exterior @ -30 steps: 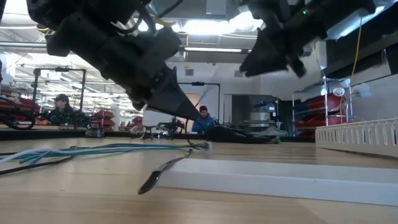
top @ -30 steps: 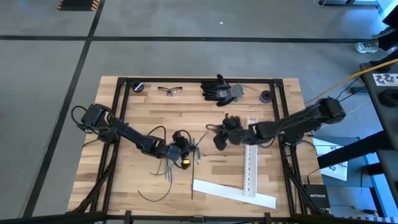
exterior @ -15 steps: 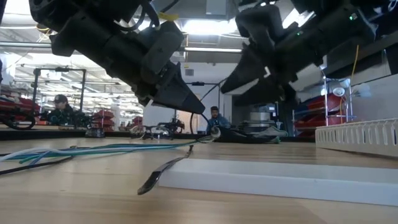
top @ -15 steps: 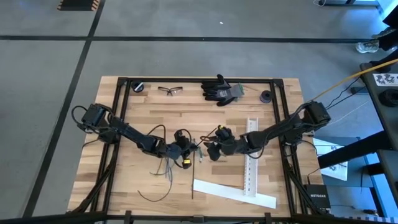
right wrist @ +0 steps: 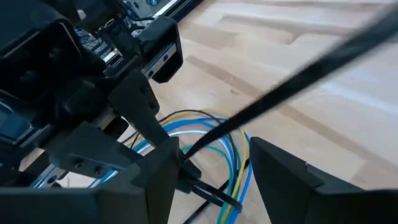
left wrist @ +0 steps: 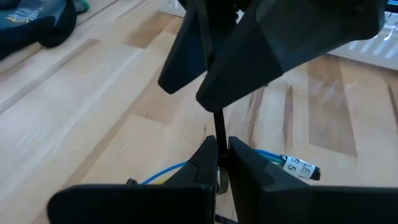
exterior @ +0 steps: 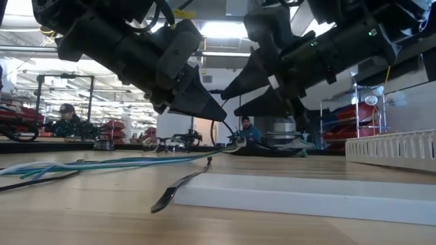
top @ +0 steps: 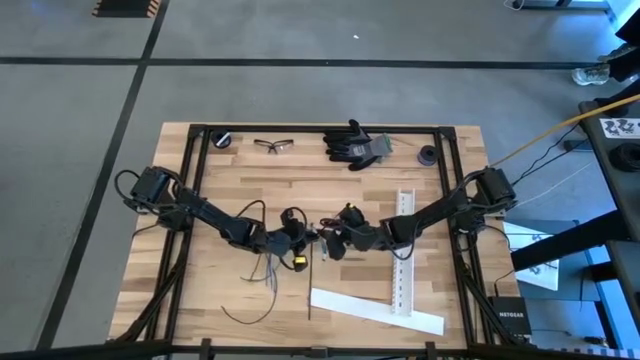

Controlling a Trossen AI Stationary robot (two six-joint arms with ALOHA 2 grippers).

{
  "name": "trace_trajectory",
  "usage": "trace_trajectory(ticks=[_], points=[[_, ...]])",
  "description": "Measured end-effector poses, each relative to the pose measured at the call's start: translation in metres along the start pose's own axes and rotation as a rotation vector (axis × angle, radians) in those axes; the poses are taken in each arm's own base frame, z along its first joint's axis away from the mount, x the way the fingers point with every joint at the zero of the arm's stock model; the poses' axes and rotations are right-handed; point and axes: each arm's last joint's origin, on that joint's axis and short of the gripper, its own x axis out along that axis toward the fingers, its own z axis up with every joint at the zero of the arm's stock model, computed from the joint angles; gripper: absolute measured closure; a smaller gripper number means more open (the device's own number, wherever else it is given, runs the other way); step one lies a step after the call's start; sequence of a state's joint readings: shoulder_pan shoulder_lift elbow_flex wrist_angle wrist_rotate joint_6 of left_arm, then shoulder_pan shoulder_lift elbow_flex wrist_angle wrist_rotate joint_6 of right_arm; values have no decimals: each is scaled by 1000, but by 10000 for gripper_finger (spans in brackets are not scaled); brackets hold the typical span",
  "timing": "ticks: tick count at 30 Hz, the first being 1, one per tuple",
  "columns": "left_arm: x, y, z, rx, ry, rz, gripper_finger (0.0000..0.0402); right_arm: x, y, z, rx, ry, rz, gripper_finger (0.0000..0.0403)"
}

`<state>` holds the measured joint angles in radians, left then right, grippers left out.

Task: Ziptie cables
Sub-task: Wrap the cable wires with the black zip tie

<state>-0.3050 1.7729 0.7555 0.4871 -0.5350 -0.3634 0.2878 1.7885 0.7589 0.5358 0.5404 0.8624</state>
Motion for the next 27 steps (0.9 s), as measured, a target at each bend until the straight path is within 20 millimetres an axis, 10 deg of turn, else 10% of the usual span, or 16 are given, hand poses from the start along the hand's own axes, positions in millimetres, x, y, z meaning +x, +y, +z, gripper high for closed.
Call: trace_trajectory(ticks=[4,10,20,27], points=[[0,0,0,-3,-4,-1,394,0,0,0,-7,3,-5,248],[0,0,0,-2,-2,-1,394,2,-1,-3,-66,11,-5,388],[0,-1,-1,-54,7,-12,394,7,16,11,-464,39,-180,402],[3,-6,-19,-85,85,-11,394,-20,12,55,-629,100,-344,402]])
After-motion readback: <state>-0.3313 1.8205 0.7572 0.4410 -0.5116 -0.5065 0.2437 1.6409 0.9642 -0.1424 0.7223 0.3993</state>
